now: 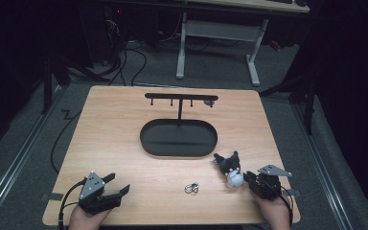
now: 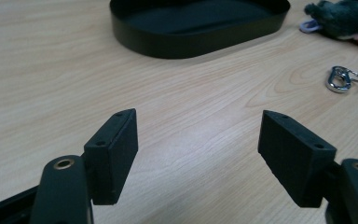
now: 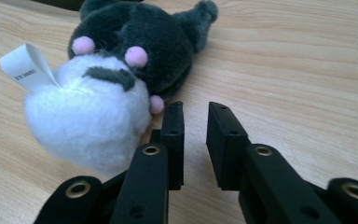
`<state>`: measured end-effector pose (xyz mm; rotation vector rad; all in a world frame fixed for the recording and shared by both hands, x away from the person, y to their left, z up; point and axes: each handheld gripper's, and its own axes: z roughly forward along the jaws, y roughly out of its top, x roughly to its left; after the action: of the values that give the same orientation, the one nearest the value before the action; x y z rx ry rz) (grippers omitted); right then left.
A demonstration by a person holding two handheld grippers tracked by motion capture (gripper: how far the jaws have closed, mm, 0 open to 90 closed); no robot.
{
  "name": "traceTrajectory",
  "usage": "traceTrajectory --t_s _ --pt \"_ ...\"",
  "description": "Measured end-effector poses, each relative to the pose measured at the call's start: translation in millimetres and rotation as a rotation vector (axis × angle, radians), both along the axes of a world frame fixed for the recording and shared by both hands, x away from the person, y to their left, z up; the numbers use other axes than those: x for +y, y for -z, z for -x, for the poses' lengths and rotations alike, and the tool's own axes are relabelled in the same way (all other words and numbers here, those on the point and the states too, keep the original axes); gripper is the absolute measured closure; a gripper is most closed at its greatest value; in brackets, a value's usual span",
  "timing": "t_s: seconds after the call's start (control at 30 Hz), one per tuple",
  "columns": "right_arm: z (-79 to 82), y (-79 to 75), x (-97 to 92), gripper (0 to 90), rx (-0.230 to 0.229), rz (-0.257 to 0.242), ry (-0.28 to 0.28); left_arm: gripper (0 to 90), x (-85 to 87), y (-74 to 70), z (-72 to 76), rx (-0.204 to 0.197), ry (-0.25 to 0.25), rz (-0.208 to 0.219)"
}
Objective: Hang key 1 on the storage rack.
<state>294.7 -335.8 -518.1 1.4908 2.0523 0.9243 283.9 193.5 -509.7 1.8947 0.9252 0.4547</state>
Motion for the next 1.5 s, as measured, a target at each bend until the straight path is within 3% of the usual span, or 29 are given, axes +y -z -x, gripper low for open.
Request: traceTrajectory --t_s 0.13,0.23,0.27,0.37,0.43,0.5,0.63,0.77,0.9,1.03,1.13,1.27,1.5 --pt "5.8 -0.9 -4.9 72.9 -0.013 -0.003 0.008 29.8 -1.8 -7.1 -5.4 0.003 0.01 -0.026" --pt "10.6 -0.2 -8.0 70.9 -0.024 0.009 0.002 28.3 -0.3 -4.1 -9.4 0.027 -0.003 -0.079" --pt "12.5 0.0 -8.9 69.8 -0.023 0.004 0.005 28.1 -0.2 -2.0 -9.2 0.024 -0.01 -0.076" --pt "16.3 1.5 -10.8 68.3 -0.01 0.012 0.015 28.7 -1.3 9.2 -9.5 0.031 -0.019 -0.005" --pt "18.4 2.5 -10.9 67.2 -0.005 0.016 0.02 28.3 -4.7 11.1 -12.5 0.056 0.003 -0.014" --pt "19.9 2.7 -10.7 64.4 -0.005 0.024 0.028 27.2 -8.0 12.2 -13.3 0.041 0.017 -0.037" --pt "20.4 0.4 -8.6 61.1 0.016 0.025 0.032 27.4 -9.4 12.2 -18.0 0.049 0.033 -0.017" --pt "18.1 -4.7 -6.7 60.2 0.058 0.04 0.049 27.4 -9.9 11.8 -20.3 0.045 0.051 -0.027" --pt "13.8 -7.7 -4.6 57.4 0.13 0.068 0.031 27.5 -9.8 14.0 -20.2 0.051 0.064 -0.047" --pt "7.7 -10.5 -5.4 53.0 0.187 0.093 0.028 27.7 -8.3 12.9 -20.9 0.052 0.071 -0.034" --pt "3.3 -15.3 -6.2 50.6 0.215 0.12 0.025 27.7 -7.9 12.2 -20.5 0.039 0.08 -0.049" --pt "-3.1 -21.8 -7.0 48.3 0.26 0.121 0.026 27.7 -4.5 12.4 -20.9 0.045 0.071 -0.018" --pt "-8.9 -31.7 3.2 44.0 0.343 0.195 -0.037 27.7 -4.1 12.0 -20.3 0.039 0.082 -0.017"
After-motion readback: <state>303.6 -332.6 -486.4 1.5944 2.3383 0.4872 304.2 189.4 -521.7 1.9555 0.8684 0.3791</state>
